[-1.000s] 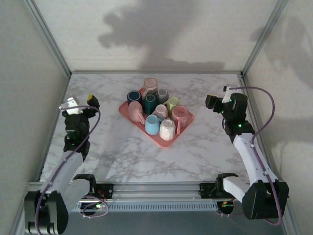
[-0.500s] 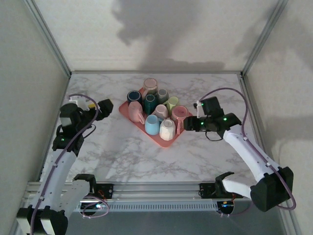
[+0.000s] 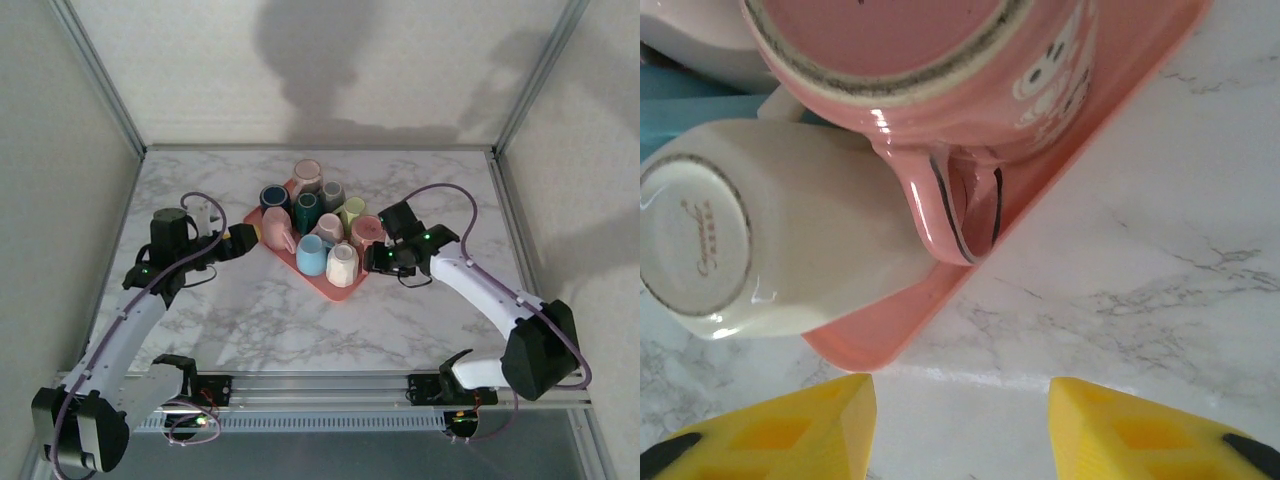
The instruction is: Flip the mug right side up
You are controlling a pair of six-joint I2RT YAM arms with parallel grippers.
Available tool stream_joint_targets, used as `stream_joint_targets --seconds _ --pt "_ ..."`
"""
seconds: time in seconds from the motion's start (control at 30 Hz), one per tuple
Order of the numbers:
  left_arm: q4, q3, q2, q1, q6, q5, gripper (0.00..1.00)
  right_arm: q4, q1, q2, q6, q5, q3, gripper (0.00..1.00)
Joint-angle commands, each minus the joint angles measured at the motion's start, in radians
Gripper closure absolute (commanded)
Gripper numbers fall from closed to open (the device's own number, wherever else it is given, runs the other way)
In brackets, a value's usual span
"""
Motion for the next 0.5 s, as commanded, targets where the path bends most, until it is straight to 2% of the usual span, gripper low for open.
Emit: stream_joint_targets --seconds 0.0,0.47 --pt "0.034 -0.011 0.002 -0.015 -0.021 0.021 0.16 0.041 0.012 0.035 0.041 0.034 0.043 0.50" --pt "0.100 -0.051 0.004 -0.035 -0.076 -0.001 0.19 0.085 0.014 0.189 0.102 0.058 0.105 0.57"
